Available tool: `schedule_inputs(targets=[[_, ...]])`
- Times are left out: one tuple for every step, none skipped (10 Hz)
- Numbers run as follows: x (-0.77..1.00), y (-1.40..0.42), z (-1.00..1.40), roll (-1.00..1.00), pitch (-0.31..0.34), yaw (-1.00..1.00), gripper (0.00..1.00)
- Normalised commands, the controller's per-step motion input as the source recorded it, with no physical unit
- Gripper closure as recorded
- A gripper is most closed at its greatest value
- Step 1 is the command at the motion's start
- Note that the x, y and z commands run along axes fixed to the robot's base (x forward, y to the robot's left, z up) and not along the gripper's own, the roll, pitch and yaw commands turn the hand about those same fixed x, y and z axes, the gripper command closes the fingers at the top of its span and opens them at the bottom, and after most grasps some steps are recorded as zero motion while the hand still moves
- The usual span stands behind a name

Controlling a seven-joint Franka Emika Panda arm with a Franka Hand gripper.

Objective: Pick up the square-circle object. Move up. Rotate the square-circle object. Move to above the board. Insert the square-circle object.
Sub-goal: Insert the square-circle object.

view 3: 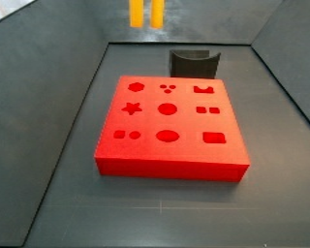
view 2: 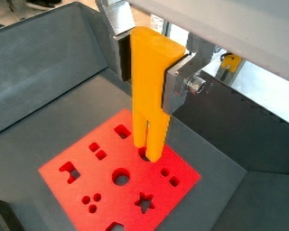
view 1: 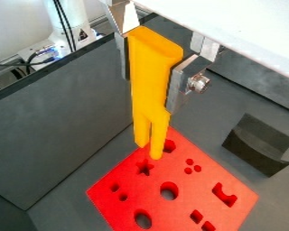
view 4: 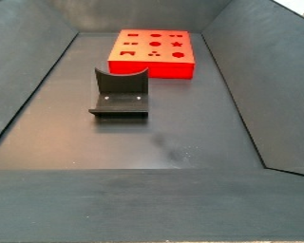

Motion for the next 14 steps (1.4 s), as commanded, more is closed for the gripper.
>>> schedule_inputs(targets=[[-0.01, -0.43, -0.44, 0.0, -0.014, 0.31, 1.0], [0.0, -0.37, -0.58, 0.0, 0.0, 0.3, 1.0], [-0.06, -0.33, -0.65, 0.0, 0.0, 0.31, 1.0], [-0.06, -0.06, -0.69, -0.02, 0.0, 0.15, 1.0], [-0.07, 0.0, -0.73, -0.02, 0.0, 0.0, 1.0], [-0.14, 0.0, -0.73, 0.0, 0.0, -0.16, 1.0], [-0.14, 0.0, -0.72, 0.0, 0.0, -0.16, 1.0], [-0.11, -0.02, -0.74, -0.03, -0.079, -0.07, 1.0], [-0.08, -0.08, -0.73, -0.02, -0.133, 0.0, 1.0], [0.0, -0.21, -0.65, 0.0, -0.141, 0.0, 1.0], [0.0, -0.23, -0.54, 0.0, -0.124, 0.02, 1.0], [0.0, -0.21, -0.47, 0.03, -0.077, 0.01, 1.0], [0.0, -0.16, -0.35, 0.05, -0.031, 0.01, 1.0], [0.0, -0.01, -0.25, 0.03, 0.0, 0.0, 1.0]])
